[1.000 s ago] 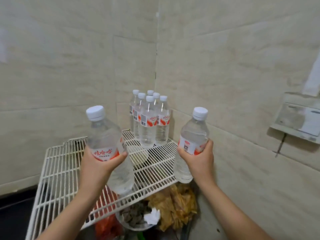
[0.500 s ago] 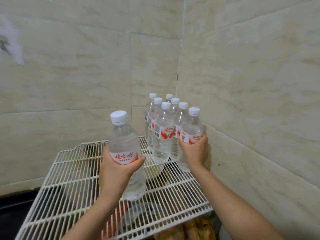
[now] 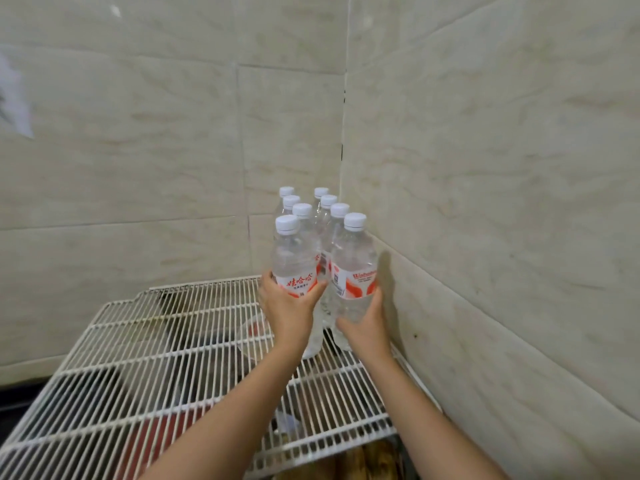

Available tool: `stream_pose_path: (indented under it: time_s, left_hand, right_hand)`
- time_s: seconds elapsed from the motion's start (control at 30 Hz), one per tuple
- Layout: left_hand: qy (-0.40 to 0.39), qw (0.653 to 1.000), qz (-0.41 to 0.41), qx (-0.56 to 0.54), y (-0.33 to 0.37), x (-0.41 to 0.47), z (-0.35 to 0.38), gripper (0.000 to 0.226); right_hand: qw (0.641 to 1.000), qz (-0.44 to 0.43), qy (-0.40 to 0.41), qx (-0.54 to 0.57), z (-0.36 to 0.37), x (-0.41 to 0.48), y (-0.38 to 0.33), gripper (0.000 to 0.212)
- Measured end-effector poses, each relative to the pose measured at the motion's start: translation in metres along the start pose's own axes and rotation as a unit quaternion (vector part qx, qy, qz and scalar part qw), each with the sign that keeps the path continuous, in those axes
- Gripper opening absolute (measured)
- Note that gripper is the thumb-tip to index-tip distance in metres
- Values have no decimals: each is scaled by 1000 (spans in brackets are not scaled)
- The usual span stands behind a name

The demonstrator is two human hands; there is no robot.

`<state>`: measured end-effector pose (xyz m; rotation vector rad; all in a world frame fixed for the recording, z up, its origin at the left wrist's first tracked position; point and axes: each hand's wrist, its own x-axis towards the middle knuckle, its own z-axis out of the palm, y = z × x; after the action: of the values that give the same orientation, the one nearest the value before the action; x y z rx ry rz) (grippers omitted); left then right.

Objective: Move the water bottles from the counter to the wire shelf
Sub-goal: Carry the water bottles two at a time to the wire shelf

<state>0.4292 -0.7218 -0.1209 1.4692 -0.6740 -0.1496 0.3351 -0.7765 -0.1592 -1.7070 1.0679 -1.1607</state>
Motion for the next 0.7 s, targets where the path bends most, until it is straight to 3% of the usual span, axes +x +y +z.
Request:
stream_pose_path:
  time_s: [0.2, 0.47, 0.53, 0.6, 0.7]
  left_hand:
    - [-51, 998, 11, 30, 1, -7, 11, 82]
    - [-111, 982, -17, 152, -6, -8, -8, 95]
    - [-123, 975, -28, 182, -11, -11, -25, 95]
    - [-103, 974, -44, 199, -15, -18, -47, 89]
    - [-54, 971, -63, 222, -16, -36, -93, 75]
  right_hand:
    - [999, -20, 6, 31, -3, -1, -5, 80]
    - [999, -13, 17, -47, 4, -4, 4, 105]
    - [985, -94, 103, -104, 1, -10, -2, 94]
    - [938, -268, 171, -140, -3, -16, -8, 71]
    - [859, -464, 103, -189, 7, -25, -10, 59]
